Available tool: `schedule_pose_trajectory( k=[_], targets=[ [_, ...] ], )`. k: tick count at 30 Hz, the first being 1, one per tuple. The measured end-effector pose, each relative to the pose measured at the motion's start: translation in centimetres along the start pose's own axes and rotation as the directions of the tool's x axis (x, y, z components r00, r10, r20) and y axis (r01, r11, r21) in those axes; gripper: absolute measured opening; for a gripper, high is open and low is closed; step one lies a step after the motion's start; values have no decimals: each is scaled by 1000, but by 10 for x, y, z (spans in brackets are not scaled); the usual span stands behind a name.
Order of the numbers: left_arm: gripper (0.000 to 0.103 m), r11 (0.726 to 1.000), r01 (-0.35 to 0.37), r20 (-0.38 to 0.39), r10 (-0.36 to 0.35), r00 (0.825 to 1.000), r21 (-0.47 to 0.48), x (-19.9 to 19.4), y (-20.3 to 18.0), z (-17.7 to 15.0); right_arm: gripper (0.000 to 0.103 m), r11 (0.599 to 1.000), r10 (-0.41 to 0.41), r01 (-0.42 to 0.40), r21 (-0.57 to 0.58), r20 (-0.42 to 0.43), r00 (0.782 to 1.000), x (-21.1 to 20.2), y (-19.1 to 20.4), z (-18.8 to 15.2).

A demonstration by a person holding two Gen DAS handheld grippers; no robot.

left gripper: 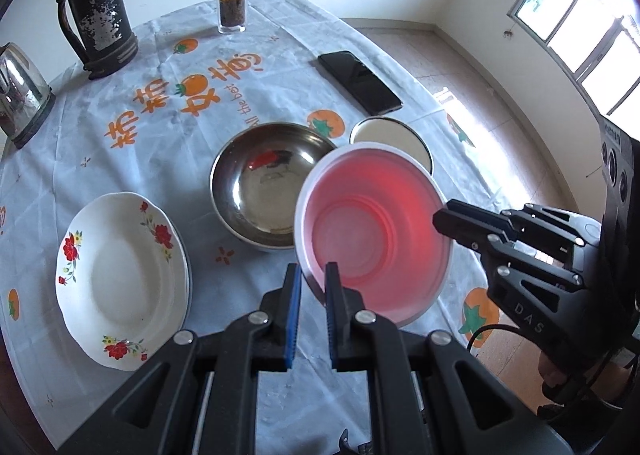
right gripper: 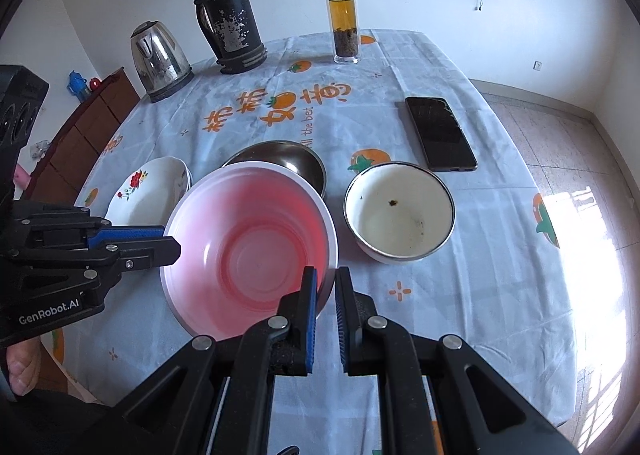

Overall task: Organize plates and bowls
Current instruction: 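Lift the pink plastic bowl with both grippers toward the steel bowl, then lower the pink plastic bowl into the steel bowl with both grippers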

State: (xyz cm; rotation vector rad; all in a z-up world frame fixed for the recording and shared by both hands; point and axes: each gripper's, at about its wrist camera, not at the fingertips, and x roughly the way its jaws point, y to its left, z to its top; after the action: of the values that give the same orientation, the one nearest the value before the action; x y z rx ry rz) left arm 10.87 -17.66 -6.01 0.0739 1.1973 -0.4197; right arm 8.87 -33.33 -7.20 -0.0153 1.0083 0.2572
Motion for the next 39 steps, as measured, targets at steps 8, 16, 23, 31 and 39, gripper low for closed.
schedule_pose_trajectory(
  k=[8, 16, 23, 31, 39],
  targets=[
    [9, 1000, -12, 12, 12, 1000, -25, -1, 8, 8, 10, 1000, 2, -2, -22, 26, 1000, 1, 4, 22],
    [9, 998, -27, 17, 28, 999, -52, -2, 19, 16, 10, 999, 12, -11, -42, 27, 1000, 10, 9, 33],
    [9, 997, -43, 11, 44, 999, -67, 2, 25, 21, 10, 999, 19, -17, -48, 28, 999, 17, 10, 43],
    [9, 996, -54, 4, 55, 998, -76, 9, 30, 26, 10, 998, 17, -15, -57, 30, 999, 23, 13, 52],
    [9, 994, -65, -5, 65, 998, -83, 16, 36, 31, 10, 998, 17, -16, -66, 22, 1000, 31, 15, 60]
  ],
)
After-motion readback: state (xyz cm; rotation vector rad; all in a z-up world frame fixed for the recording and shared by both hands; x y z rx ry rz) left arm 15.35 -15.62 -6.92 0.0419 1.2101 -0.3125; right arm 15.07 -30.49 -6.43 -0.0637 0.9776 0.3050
